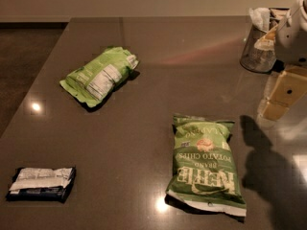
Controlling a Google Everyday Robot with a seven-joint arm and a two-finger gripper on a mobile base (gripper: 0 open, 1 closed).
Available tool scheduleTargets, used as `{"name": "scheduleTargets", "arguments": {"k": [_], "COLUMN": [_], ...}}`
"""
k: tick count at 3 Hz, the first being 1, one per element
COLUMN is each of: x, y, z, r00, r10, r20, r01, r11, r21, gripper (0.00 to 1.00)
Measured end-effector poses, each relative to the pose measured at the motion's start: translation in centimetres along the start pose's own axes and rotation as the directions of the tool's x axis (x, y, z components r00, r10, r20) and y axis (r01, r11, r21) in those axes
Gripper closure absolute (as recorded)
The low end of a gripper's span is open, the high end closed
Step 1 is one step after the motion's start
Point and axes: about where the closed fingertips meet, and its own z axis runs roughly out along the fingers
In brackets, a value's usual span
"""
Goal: Move rxbar blueberry near green jalapeno chip bag
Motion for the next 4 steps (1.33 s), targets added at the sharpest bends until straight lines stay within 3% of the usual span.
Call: {"name": "scheduleTargets", "arguments": {"k": [1,2,4], "x": [0.0,-1.6,-6.4], "y": [0.0,0.9,3.7], "z": [0.0,0.6,2.6], "r00": [1.000,0.999,0.987], "r10": [0.000,-0.004,0.005], "r20": [0.000,0.043,0.162], "r01": [0.000,0.004,0.007], "r11": [1.0000,0.9999,0.9970], "r21": [0.000,-0.013,-0.078], "gripper": [0.00,0.00,0.00]}}
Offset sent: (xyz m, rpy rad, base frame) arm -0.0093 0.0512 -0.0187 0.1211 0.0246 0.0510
